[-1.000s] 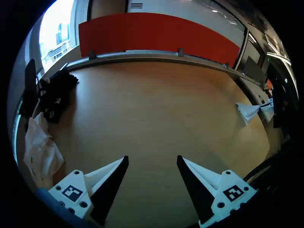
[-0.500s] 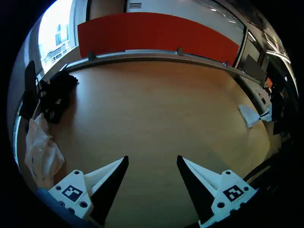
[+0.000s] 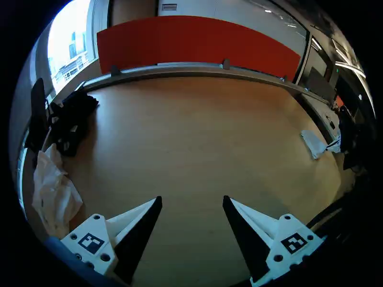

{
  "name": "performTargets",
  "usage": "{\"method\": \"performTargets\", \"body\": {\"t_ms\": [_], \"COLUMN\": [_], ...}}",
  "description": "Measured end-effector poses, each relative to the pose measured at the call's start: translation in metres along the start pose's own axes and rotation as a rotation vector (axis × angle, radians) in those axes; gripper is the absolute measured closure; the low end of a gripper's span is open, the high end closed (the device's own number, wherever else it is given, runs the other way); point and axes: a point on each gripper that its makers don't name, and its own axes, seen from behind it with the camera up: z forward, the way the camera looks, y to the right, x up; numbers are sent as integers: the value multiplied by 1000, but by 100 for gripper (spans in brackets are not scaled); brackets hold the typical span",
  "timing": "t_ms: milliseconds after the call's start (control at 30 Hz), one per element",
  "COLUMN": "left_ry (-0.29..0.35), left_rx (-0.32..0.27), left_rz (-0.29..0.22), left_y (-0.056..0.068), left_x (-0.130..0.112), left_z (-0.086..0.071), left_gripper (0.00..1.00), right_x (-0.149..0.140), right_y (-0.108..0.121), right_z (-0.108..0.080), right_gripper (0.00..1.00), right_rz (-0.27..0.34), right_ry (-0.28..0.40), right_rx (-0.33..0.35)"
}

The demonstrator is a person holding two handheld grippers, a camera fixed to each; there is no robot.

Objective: Fold towel

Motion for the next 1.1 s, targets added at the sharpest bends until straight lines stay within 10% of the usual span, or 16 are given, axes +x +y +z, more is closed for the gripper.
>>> {"method": "performTargets", "body": {"t_ms": [633, 900, 1100], "left_ry": [-1, 1, 5], "left_rx": [1, 5, 4], "left_rz": [0, -8, -12], "left_y": [3, 2, 2], "left_x": [1, 2, 4], "left_z": [1, 1, 2], "left_gripper": [6, 6, 6], "right_x": [-7, -9, -6], "right_y": [1, 7, 2], "right_z": [4, -1, -5], "right_gripper": [89, 23, 4], "right_rz": [38, 67, 92], "right_ry": [-7, 6, 22], "right_rx": [-22, -68, -74]}}
